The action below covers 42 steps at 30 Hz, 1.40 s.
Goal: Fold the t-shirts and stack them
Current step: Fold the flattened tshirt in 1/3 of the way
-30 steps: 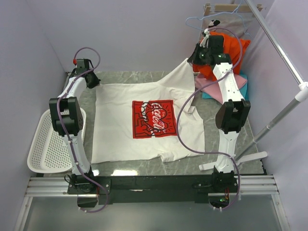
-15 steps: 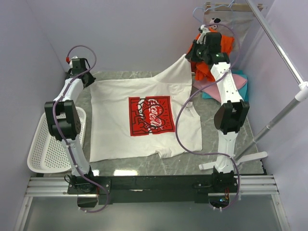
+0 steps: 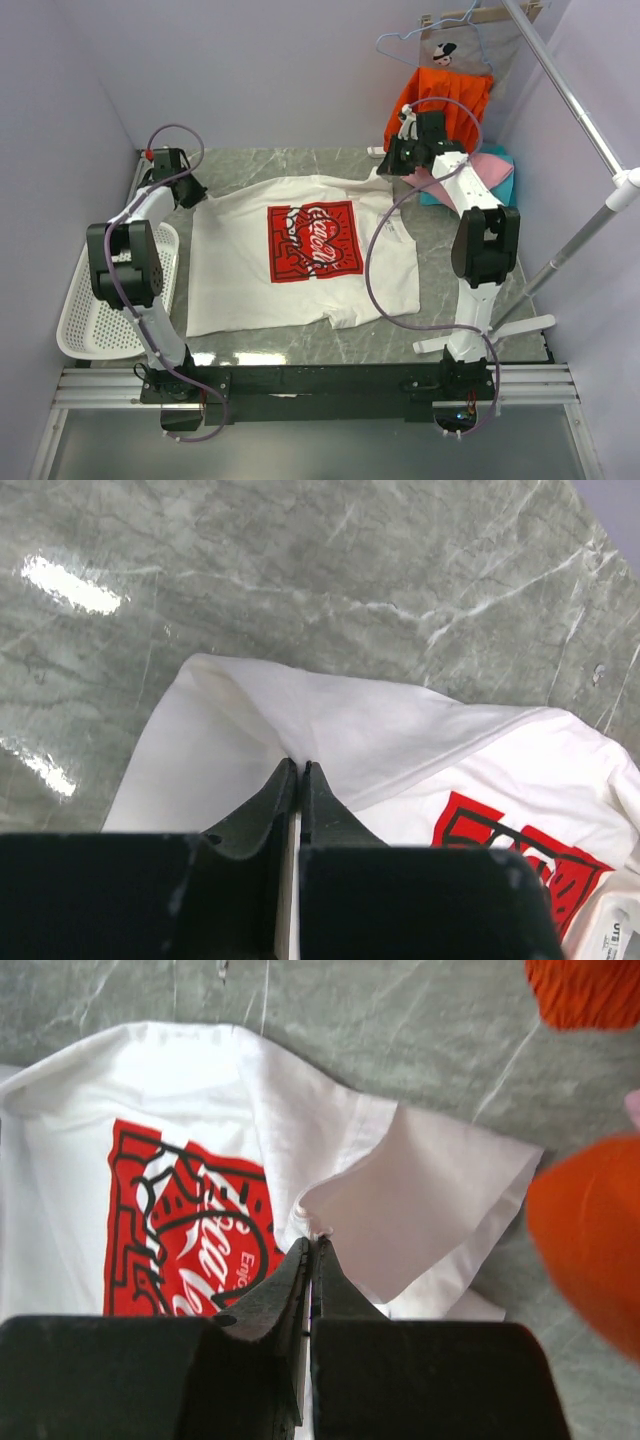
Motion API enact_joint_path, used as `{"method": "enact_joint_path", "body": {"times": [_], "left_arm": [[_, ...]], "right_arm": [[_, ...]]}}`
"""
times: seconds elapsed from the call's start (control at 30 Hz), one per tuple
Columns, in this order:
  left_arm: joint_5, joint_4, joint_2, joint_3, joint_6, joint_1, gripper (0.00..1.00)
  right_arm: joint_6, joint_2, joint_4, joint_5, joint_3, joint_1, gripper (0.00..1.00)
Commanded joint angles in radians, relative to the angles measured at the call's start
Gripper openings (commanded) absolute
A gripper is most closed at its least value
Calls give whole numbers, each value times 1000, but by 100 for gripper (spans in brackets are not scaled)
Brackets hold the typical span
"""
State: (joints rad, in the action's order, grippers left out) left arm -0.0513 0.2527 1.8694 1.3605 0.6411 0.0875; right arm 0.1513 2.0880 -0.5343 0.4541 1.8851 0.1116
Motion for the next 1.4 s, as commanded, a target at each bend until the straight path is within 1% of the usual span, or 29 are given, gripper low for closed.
{"method": "enact_joint_path", "body": {"times": [0.0, 0.27, 0.43, 0.5, 0.53, 0.63, 0.67, 0.7, 0.77, 0.8, 0.97, 1.03, 1.07, 1.1, 1.13, 1.17, 1.2, 1.23, 1.27, 1.3, 1.33, 1.37], "left_arm": [[-13, -35, -104, -27, 26, -14, 2], [-15, -43, -200, -136, 15, -48, 1], [16, 2, -274, -205, 9, -72, 1], [47, 23, -305, -234, 15, -81, 1], [48, 34, -337, -268, 19, -80, 1], [149, 95, -397, -331, 43, -80, 1], [189, 135, -409, -342, 51, -80, 1], [274, 155, -418, -350, 67, -80, 1], [353, 203, -435, -366, 81, -80, 1], [417, 223, -435, -359, 106, -78, 1], [484, 273, -374, -342, 140, -69, 1], [516, 303, -354, -339, 166, -69, 1], [522, 298, -354, -346, 166, -68, 1], [519, 287, -355, -362, 157, -69, 1], [486, 263, -346, -363, 144, -69, 2], [466, 258, -336, -360, 128, -69, 4], [449, 255, -320, -348, 120, -71, 6], [427, 255, -290, -344, 114, -72, 12], [426, 258, -279, -336, 117, -72, 14], [421, 258, -271, -330, 117, -72, 16], [410, 237, -271, -331, 115, -74, 30], [389, 226, -279, -336, 114, -72, 36]], "right_arm": [[-10, -144, 56, 32, -63, 7, 0], [-7, -233, 22, 57, -201, 10, 0], [13, -357, 36, -54, -332, 48, 0], [24, -402, 37, -69, -410, 62, 0], [31, -442, 31, -121, -434, 78, 0], [68, -531, 22, -234, -549, 100, 0], [82, -554, 20, -306, -581, 103, 0], [117, -577, 23, -343, -643, 102, 0], [143, -635, 36, -461, -702, 100, 0], [169, -651, 43, -503, -751, 97, 0], [220, -684, 33, -639, -807, 85, 0], [246, -697, 22, -733, -828, 79, 0], [251, -704, 25, -732, -839, 74, 0], [235, -701, 31, -648, -859, 62, 0], [222, -692, 33, -613, -862, 60, 5], [226, -678, -2, -603, -857, 60, 9], [238, -666, -6, -580, -860, 63, 18], [238, -669, -1, -545, -869, 63, 46], [255, -680, 10, -561, -888, 66, 51], [254, -710, 26, -569, -896, 66, 54], [251, -726, 40, -574, -900, 65, 60], [243, -738, 62, -577, -894, 65, 62]]}}
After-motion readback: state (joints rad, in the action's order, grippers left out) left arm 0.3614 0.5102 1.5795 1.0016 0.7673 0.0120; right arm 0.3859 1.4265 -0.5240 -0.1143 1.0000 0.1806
